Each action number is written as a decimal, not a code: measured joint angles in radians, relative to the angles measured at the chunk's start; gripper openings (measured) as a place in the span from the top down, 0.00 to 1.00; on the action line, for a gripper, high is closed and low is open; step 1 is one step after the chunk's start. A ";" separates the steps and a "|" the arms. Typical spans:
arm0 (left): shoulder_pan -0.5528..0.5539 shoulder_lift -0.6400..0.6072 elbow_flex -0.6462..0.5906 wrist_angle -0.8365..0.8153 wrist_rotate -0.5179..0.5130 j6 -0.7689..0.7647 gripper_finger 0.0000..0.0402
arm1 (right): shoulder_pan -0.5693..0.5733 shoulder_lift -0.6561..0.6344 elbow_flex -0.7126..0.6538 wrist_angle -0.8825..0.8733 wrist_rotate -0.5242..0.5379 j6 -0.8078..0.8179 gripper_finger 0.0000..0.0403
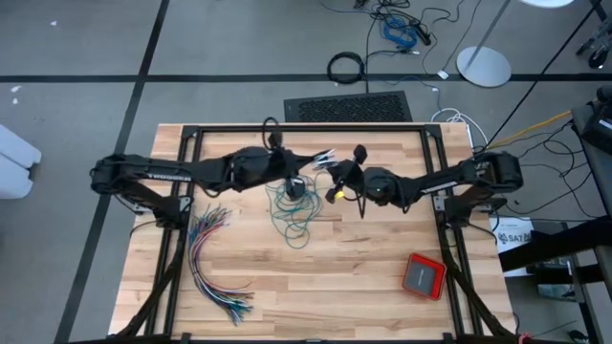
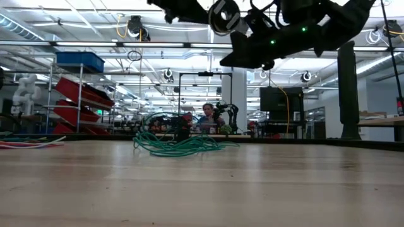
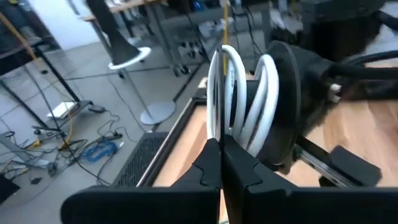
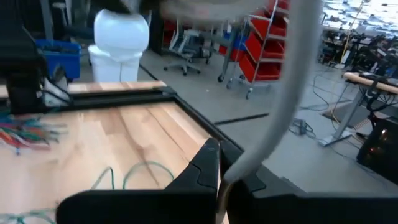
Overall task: Coil cords
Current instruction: Coil the white wire onto the spool
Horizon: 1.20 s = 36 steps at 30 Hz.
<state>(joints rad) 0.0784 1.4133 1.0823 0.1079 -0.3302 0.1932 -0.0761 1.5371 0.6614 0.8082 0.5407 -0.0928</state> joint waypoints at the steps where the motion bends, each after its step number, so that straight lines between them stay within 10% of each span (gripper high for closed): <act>1: 0.000 -0.007 -0.035 0.050 -0.011 -0.013 1.00 | -0.002 0.007 0.008 0.009 -0.001 0.005 1.00; 18: -0.004 0.022 -0.378 0.682 -0.026 -0.226 1.00 | -0.028 0.188 0.090 0.094 -0.010 0.101 1.00; 36: -0.002 0.096 -0.450 0.823 -0.194 -0.066 1.00 | 0.005 0.313 0.222 0.022 0.010 0.210 1.00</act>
<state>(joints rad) 0.0765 1.5093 0.6327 0.9313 -0.5243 0.1268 -0.0711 1.8500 0.8837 0.8299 0.5510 0.1172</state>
